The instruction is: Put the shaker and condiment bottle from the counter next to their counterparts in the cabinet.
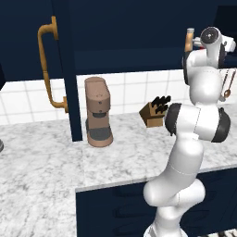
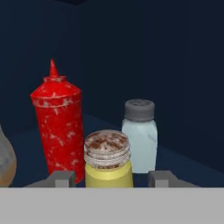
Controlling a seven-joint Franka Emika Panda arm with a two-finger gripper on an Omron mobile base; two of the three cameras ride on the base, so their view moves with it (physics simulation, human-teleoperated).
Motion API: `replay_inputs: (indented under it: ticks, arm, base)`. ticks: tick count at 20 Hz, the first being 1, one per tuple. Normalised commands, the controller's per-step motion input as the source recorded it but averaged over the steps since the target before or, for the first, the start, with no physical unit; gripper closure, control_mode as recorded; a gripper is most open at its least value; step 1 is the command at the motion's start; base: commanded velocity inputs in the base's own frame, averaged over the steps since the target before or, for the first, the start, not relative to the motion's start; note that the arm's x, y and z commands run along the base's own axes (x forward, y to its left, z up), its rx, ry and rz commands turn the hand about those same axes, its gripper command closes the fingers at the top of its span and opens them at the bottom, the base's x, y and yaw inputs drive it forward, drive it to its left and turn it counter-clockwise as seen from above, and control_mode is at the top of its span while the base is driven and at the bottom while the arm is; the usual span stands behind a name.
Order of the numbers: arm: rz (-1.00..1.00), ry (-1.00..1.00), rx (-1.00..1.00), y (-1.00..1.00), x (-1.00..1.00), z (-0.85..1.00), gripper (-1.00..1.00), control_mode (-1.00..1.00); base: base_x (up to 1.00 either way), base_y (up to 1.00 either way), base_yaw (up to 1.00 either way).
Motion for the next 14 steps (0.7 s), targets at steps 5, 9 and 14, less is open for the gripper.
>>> replay_inputs:
  ticks: [5, 9, 14]
  arm:
    - [0.0, 0.0, 0.0, -0.04, 0.0, 0.0, -1.0, -1.0]
    - [0.0, 0.0, -0.01, 0.0, -0.34, 0.0, -1.0, -1.0]
    - [0.04, -0.01, -0.1, 0.22, -0.46, 0.0, -1.0, -1.0]
  base:
    - [0.0, 0.0, 0.0]
    - [0.0, 0.0, 0.0]
    - [0.0, 0.0, 0.0]
